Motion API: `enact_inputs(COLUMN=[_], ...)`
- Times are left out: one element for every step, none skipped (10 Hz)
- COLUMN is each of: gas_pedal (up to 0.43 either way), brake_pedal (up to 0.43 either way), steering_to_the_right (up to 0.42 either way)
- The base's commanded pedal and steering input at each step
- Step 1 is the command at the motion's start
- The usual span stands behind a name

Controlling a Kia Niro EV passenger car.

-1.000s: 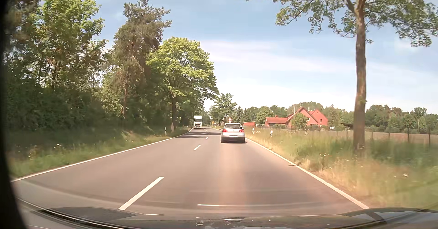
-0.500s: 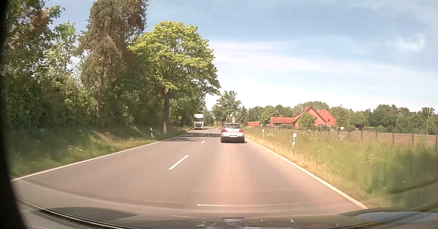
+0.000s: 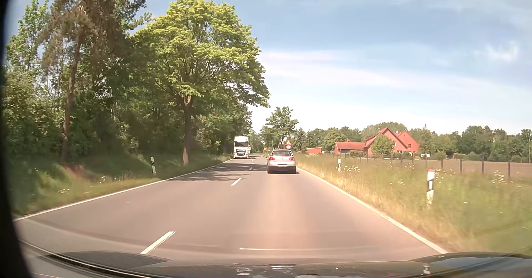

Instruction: Follow the waypoints while adhering to traffic rules and regulations

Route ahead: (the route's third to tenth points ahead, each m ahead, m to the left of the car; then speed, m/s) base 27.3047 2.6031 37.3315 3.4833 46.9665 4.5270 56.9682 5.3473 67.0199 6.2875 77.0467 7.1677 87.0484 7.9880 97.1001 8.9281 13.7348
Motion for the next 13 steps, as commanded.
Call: enact_inputs(gas_pedal=[0.197, 0.197, 0.197, 0.197, 0.197, 0.197, 0.197, 0.197, 0.197, 0.197, 0.197, 0.197, 0.197], brake_pedal=[0.0, 0.0, 0.0, 0.0, 0.0, 0.0, 0.0, 0.0, 0.0, 0.0, 0.0, 0.0, 0.0], steering_to_the_right=[-0.009, -0.009, -0.009, -0.009, -0.009, -0.009, -0.009, -0.009, -0.009, -0.009, -0.009, -0.009, -0.009])
